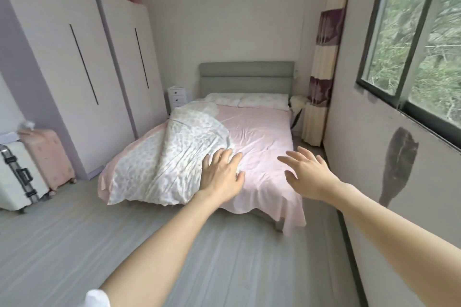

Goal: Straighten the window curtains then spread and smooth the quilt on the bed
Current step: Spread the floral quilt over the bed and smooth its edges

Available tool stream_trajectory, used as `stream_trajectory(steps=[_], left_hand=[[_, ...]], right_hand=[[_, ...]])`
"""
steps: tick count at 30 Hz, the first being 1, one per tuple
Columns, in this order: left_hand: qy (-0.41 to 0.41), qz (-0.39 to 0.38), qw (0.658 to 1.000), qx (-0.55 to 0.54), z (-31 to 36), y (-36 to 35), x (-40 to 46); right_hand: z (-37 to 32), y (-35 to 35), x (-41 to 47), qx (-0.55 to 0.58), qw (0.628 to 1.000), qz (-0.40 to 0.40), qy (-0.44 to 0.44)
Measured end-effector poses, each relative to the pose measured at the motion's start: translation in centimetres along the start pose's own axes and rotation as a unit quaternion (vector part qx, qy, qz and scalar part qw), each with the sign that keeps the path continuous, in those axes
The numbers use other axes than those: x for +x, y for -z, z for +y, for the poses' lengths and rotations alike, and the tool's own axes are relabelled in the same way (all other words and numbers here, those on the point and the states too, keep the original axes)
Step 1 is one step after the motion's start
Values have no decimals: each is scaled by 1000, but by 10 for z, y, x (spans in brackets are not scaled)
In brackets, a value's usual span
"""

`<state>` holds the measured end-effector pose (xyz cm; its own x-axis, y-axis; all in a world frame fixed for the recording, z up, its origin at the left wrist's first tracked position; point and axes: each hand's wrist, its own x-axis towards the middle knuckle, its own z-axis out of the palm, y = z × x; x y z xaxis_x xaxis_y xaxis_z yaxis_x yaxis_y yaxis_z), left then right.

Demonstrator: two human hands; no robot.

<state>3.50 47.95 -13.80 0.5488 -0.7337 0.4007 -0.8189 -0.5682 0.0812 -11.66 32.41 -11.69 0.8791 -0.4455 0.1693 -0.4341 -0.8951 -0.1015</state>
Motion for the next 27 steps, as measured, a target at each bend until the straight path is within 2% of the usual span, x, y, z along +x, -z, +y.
stream_trajectory(steps=[5,10,15,21,27], left_hand=[[2,-60,998,6,37,-52,125],[9,-79,997,5,59,-102,226],[29,-64,997,7,46,-156,317],[44,-67,997,-18,25,-237,452],[56,-62,996,-36,5,-297,604]], right_hand=[[102,-8,93,5,1000,-22,-21],[184,-18,185,1,998,-51,-41],[234,-41,277,-2,997,-77,-17],[305,-76,422,-21,997,-68,-3],[362,-69,570,-43,998,-34,9]])
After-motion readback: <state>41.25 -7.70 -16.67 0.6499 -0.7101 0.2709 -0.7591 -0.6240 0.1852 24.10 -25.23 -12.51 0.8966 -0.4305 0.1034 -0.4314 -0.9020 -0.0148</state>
